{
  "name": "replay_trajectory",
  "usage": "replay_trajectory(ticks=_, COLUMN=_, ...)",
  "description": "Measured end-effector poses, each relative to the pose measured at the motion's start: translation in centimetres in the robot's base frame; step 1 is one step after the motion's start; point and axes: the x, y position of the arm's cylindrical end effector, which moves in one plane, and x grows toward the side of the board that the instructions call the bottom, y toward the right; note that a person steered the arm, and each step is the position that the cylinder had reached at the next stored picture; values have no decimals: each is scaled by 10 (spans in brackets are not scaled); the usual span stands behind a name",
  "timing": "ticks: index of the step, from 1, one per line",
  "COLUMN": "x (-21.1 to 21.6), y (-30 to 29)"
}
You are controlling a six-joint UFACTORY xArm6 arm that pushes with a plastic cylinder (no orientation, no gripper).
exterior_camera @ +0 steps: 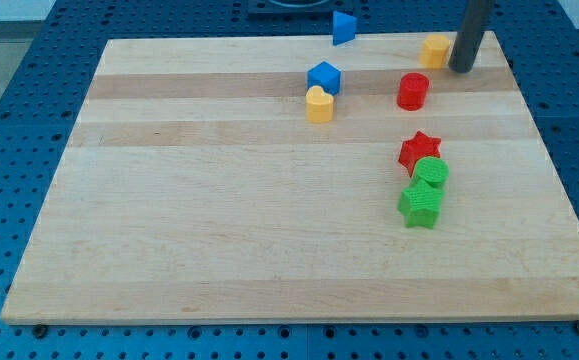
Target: Push the yellow hexagon to blue cube
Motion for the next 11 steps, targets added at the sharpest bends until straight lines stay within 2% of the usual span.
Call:
replay_trajectory(ticks=1, x=-39, y=11)
replay_trajectory(ticks=2, x=-46, y=-13)
replay_trajectory(ticks=4, x=-23, y=-7)
replay_trajectory(ticks=6, x=-23, y=-59)
replay_trajectory(ticks=7, x=-3, y=-41)
replay_trajectory(ticks=8, x=6, y=-49)
replay_trajectory(ticks=11, x=3, y=-145)
